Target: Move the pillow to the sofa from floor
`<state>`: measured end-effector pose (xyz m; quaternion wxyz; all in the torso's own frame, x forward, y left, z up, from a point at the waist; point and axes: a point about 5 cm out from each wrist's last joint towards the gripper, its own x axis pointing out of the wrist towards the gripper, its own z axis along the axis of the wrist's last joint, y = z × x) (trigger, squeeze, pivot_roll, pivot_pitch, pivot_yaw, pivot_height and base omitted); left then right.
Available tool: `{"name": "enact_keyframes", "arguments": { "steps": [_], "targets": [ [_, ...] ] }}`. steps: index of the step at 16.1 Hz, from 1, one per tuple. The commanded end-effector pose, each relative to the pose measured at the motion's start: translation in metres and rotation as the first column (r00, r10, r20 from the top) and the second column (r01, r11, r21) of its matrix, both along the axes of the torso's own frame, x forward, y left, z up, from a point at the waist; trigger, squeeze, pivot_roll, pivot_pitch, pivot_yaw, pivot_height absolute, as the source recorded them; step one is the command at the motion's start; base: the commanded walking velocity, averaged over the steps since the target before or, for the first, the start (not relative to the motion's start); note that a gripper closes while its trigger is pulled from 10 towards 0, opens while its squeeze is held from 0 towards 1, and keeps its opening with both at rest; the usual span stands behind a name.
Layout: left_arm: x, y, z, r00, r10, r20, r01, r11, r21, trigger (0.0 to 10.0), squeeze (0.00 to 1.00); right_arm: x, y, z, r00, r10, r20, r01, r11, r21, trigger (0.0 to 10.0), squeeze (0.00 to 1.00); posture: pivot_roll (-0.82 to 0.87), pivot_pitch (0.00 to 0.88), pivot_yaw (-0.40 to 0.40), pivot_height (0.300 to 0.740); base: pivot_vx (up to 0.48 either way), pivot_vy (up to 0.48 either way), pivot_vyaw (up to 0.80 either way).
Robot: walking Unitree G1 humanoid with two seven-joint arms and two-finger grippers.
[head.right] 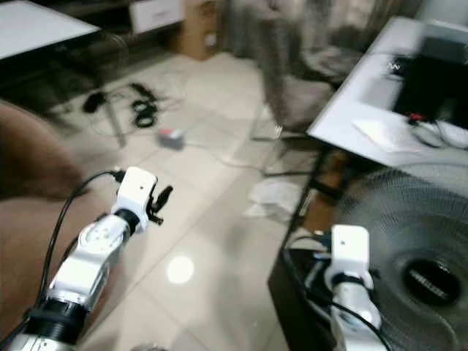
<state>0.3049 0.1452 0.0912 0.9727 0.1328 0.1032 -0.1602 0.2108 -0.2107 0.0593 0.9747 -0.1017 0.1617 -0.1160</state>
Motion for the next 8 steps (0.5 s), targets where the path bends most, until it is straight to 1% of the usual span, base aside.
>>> {"name": "enact_keyframes", "arguments": {
  "steps": [1, 2, 5, 8],
  "targets": [
    [0.0005, 0.0047, 0.0009, 1.000, 0.014, 0.003, -0.014, 1.000, 0.014, 10.0, 0.00, 0.0026, 0.0019, 0.0005, 1.000, 0.005, 0.004, -0.005, 1.000, 0.008, 10.0, 0.00, 0.00, 0.014, -0.033, 0.740, 0.000, 0.000, 0.80],
    [0.0013, 0.0064, 0.0007, 1.000, 0.011, 0.006, -0.011, 0.999, 0.032, 10.0, 0.00, 0.0026, 0.0026, -0.0006, 1.000, -0.003, 0.005, 0.003, 1.000, 0.013, 10.0, 0.00, 0.00, 0.011, -0.023, 0.740, 0.000, 0.000, 0.80],
    [0.0041, 0.0053, 0.0047, 1.000, -0.018, 0.022, 0.017, 0.999, 0.027, 10.0, 0.00, -0.0001, 0.0018, -0.0044, 0.999, -0.049, 0.008, 0.049, 0.998, 0.037, 10.0, 0.00, 0.00, 0.001, -0.003, 0.740, 0.000, 0.000, 0.80],
    [0.0053, 0.0088, 0.0069, 1.000, -0.015, 0.023, 0.015, 1.000, 0.027, 10.0, 0.00, -0.0012, 0.0042, -0.0048, 0.999, -0.053, 0.012, 0.053, 0.997, 0.047, 10.0, 0.00, 0.01, 0.007, 0.012, 0.740, 0.000, 0.000, 0.80]
  ]
}}
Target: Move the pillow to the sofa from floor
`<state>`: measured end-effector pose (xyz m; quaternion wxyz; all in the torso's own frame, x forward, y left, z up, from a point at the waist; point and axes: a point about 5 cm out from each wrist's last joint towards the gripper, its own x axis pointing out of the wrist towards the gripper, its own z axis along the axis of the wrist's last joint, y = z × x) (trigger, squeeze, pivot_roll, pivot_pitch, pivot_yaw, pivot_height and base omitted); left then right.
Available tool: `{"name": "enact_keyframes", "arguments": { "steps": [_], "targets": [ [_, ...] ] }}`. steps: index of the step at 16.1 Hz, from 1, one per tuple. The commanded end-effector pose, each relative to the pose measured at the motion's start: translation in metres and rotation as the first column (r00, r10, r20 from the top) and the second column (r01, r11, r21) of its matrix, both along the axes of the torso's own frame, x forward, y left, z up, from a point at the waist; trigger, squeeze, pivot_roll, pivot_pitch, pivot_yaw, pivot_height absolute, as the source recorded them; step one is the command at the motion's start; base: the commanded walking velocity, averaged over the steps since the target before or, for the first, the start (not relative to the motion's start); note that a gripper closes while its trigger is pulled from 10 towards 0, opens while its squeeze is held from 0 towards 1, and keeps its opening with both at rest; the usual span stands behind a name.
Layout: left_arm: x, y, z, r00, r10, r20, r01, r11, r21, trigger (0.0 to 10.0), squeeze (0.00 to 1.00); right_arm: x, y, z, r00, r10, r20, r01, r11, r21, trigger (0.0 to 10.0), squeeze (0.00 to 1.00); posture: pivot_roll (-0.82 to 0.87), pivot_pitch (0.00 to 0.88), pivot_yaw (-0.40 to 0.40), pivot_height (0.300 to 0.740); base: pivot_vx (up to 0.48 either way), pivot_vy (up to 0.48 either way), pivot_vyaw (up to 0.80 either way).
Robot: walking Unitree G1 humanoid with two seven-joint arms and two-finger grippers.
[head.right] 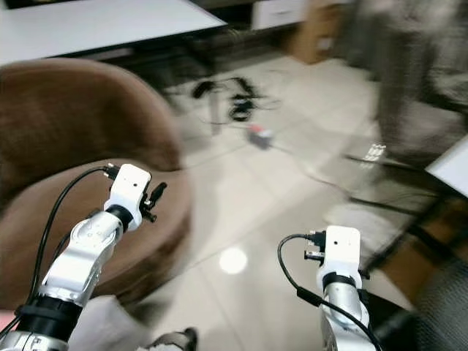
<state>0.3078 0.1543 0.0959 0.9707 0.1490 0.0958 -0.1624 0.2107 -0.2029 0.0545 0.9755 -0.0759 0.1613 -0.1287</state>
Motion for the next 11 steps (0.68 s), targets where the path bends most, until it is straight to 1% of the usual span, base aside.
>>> {"name": "enact_keyframes", "arguments": {
  "steps": [1, 3, 5, 8, 11],
  "targets": [
    [0.0021, 0.0008, 0.0030, 1.000, -0.008, 0.008, 0.008, 1.000, 0.000, 10.0, 0.00, -0.0016, -0.0022, 0.0003, 1.000, -0.020, 0.006, 0.020, 1.000, 0.004, 10.0, 0.00, 0.01, 0.008, 0.016, 0.740, 0.000, 0.000, 0.80],
    [0.0018, 0.0014, 0.0037, 1.000, -0.015, 0.009, 0.015, 1.000, -0.001, 10.0, 0.00, -0.0025, -0.0004, -0.0002, 1.000, -0.024, 0.011, 0.024, 1.000, 0.014, 10.0, 0.00, 0.01, 0.013, 0.020, 0.740, 0.000, 0.000, 0.80],
    [0.0016, 0.0024, 0.0059, 1.000, -0.009, 0.016, 0.009, 1.000, -0.028, 10.0, 0.00, -0.0034, 0.0017, -0.0014, 1.000, -0.024, 0.011, 0.023, 0.999, 0.024, 10.0, 0.00, 0.01, 0.015, 0.021, 0.740, 0.000, 0.000, 0.80],
    [0.0014, 0.0046, 0.0065, 1.000, 0.000, 0.017, 0.001, 1.000, -0.028, 10.0, 0.00, -0.0040, 0.0015, -0.0022, 1.000, -0.025, 0.009, 0.024, 0.999, 0.027, 10.0, 0.00, 0.01, 0.017, 0.021, 0.740, 0.000, 0.000, 0.80],
    [0.0003, 0.0036, 0.0035, 1.000, 0.004, 0.015, -0.004, 1.000, -0.013, 10.0, 0.00, -0.0045, 0.0001, -0.0025, 1.000, 0.001, 0.008, -0.001, 1.000, 0.030, 10.0, 0.00, 0.01, 0.005, 0.012, 0.740, 0.000, 0.000, 0.80]
  ]
}}
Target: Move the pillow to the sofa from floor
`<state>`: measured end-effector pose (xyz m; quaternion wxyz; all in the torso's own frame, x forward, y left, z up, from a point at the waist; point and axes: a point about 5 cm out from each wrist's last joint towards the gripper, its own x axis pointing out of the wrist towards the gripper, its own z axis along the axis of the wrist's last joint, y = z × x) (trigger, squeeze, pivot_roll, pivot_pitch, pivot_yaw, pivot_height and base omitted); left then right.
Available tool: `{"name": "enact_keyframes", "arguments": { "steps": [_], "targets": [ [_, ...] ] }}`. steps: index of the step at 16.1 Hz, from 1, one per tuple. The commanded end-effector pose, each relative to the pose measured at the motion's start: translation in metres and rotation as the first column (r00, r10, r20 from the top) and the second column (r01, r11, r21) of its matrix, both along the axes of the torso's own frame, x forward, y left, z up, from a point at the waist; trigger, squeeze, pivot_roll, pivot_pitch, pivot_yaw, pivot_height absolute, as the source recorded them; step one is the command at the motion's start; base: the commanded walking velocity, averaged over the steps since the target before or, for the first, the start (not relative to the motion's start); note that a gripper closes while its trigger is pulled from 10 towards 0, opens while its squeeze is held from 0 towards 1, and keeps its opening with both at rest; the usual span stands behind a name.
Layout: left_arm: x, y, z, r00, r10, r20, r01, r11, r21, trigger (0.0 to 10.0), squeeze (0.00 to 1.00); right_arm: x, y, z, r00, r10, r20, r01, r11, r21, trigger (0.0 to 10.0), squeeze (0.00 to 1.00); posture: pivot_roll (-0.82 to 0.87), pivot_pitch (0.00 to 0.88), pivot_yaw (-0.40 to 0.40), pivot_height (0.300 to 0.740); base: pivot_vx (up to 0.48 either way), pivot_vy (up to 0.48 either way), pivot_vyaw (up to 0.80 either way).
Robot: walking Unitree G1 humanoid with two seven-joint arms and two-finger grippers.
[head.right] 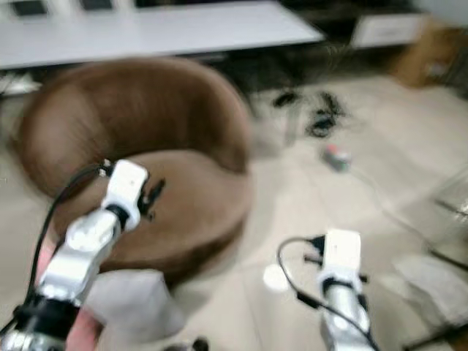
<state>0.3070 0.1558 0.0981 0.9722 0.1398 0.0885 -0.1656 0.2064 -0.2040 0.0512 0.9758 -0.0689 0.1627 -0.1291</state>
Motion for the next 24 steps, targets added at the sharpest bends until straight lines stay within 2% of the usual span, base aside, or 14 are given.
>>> {"name": "enact_keyframes", "arguments": {
  "steps": [1, 6, 7, 12, 17, 21, 24],
  "targets": [
    [0.001, 0.001, 0.001, 1.000, 0.011, 0.008, -0.011, 1.000, 0.009, 10.0, 0.00, -0.001, 0.000, 0.000, 1.000, 0.008, 0.004, -0.008, 1.000, 0.013, 10.0, 0.00, 0.01, 0.004, 0.011, 0.740, 0.000, 0.000, 0.80],
    [0.000, -0.001, 0.000, 1.000, 0.005, 0.015, -0.006, 1.000, 0.014, 10.0, 0.00, 0.000, -0.004, 0.002, 1.000, 0.001, 0.011, -0.001, 1.000, 0.004, 10.0, 0.00, 0.00, 0.000, 0.014, 0.740, 0.000, 0.000, 0.80],
    [-0.001, -0.002, 0.001, 1.000, -0.006, 0.014, 0.006, 1.000, -0.010, 10.0, 0.00, 0.000, -0.004, 0.001, 1.000, 0.009, 0.008, -0.009, 1.000, 0.002, 10.0, 0.00, 0.01, 0.000, 0.006, 0.740, 0.000, 0.000, 0.80],
    [-0.005, 0.000, 0.001, 1.000, 0.004, 0.019, -0.004, 1.000, -0.021, 10.0, 0.00, 0.007, 0.002, 0.000, 0.999, 0.047, 0.010, -0.047, 0.999, 0.006, 10.0, 0.00, 0.02, 0.000, -0.007, 0.740, 0.324, 0.000, 0.80],
    [-0.007, 0.001, 0.002, 1.000, 0.005, 0.020, -0.005, 1.000, -0.021, 10.0, 0.00, 0.007, 0.007, -0.002, 0.998, 0.069, 0.005, -0.069, 0.998, 0.008, 10.0, 0.00, 0.03, 0.000, -0.009, 0.740, 0.338, 0.000, 0.80],
    [-0.006, -0.001, 0.002, 1.000, 0.004, 0.019, -0.004, 1.000, -0.013, 10.0, 0.00, 0.008, 0.005, -0.002, 0.998, 0.068, 0.007, -0.068, 0.998, 0.002, 10.0, 0.00, 0.02, 0.000, -0.004, 0.740, 0.324, 0.000, 0.80],
    [-0.006, -0.002, 0.000, 1.000, 0.019, 0.013, -0.018, 1.000, -0.005, 10.0, 0.00, 0.007, 0.002, -0.002, 0.998, 0.063, 0.005, -0.063, 0.998, -0.012, 10.0, 0.00, 0.02, 0.000, -0.003, 0.740, 0.000, 0.000, 0.80]
  ]
}}
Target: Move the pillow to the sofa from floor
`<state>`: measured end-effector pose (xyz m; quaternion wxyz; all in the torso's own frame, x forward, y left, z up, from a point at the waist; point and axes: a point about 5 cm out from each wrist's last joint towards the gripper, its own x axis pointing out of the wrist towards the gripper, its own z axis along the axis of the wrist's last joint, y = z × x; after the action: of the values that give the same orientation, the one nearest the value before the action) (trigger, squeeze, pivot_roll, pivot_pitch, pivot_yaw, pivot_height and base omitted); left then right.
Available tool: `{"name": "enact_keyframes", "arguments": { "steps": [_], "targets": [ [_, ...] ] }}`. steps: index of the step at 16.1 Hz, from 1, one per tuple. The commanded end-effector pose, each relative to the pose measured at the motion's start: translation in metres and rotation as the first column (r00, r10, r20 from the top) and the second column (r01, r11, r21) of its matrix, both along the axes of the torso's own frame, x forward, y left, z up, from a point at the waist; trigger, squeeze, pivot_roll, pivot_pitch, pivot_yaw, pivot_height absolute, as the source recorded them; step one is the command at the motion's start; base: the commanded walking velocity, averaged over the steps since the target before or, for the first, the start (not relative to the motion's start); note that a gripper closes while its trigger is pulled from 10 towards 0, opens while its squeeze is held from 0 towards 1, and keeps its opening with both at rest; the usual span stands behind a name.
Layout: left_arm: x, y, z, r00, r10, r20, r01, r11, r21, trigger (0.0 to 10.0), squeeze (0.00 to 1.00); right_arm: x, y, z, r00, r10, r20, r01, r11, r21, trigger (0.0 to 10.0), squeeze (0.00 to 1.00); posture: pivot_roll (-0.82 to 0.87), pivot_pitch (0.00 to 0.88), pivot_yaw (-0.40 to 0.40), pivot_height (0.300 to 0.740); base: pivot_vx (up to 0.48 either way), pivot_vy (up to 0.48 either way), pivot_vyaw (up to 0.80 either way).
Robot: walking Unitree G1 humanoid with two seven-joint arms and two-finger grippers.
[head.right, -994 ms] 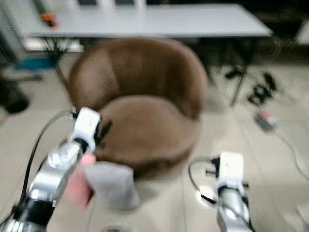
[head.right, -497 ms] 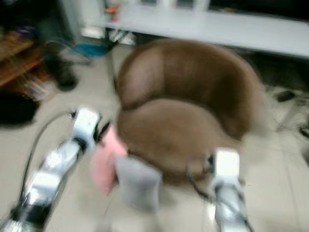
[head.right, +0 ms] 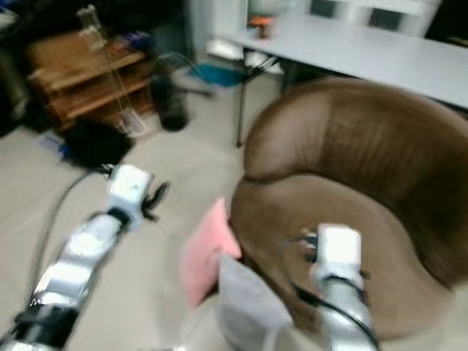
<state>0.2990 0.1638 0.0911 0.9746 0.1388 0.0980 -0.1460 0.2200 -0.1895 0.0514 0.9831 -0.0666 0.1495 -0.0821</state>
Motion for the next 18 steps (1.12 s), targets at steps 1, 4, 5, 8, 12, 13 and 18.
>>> {"name": "enact_keyframes", "arguments": {
  "steps": [1, 4, 5, 8, 12, 13, 18],
  "targets": [
    [0.002, -0.009, 0.008, 0.998, -0.030, 0.049, 0.030, 1.000, -0.001, 10.0, 0.00, -0.007, -0.014, -0.003, 0.999, -0.032, -0.018, 0.031, 0.999, -0.042, 10.0, 0.00, 0.02, 0.000, -0.002, 0.740, 0.000, 0.000, 0.80],
    [0.003, -0.011, 0.009, 0.998, -0.027, 0.048, 0.028, 1.000, -0.003, 10.0, 0.00, -0.006, -0.013, -0.002, 1.000, -0.024, -0.013, 0.023, 0.999, -0.044, 10.0, 0.00, 0.01, 0.004, -0.002, 0.740, 0.000, -0.480, 0.80],
    [0.004, -0.011, 0.009, 0.999, -0.025, 0.047, 0.025, 1.000, -0.004, 10.0, 0.00, -0.006, -0.013, -0.002, 1.000, -0.023, -0.013, 0.023, 0.999, -0.046, 10.0, 0.00, 0.01, 0.007, -0.004, 0.740, 0.000, -0.480, 0.80],
    [0.004, -0.010, 0.008, 0.999, -0.015, 0.046, 0.015, 1.000, -0.006, 10.0, 0.00, -0.005, -0.014, -0.001, 0.999, -0.045, -0.008, 0.045, 0.998, -0.042, 10.0, 0.00, 0.01, 0.012, -0.007, 0.740, 0.000, -0.480, 0.00],
    [0.004, -0.009, 0.008, 0.999, -0.011, 0.049, 0.011, 1.000, -0.008, 10.0, 0.00, -0.004, -0.014, 0.000, 0.999, -0.037, -0.004, 0.036, 0.998, -0.046, 10.0, 0.00, 0.01, 0.019, -0.015, 0.740, 0.000, -0.480, 0.00],
    [0.002, -0.009, 0.007, 0.999, -0.013, 0.045, 0.013, 1.000, -0.018, 10.0, 0.00, -0.004, -0.014, 0.000, 0.999, -0.032, -0.005, 0.032, 0.998, -0.044, 10.0, 0.00, 0.01, 0.021, -0.017, 0.740, 0.000, 0.000, 0.00],
    [-0.007, -0.009, -0.001, 0.999, -0.049, 0.018, 0.050, 0.998, -0.028, 10.0, 0.00, -0.009, -0.008, -0.003, 0.999, 0.017, -0.028, -0.017, 1.000, -0.023, 10.0, 0.00, 0.01, 0.031, -0.022, 0.740, 0.000, 0.000, 0.00]
  ]
}}
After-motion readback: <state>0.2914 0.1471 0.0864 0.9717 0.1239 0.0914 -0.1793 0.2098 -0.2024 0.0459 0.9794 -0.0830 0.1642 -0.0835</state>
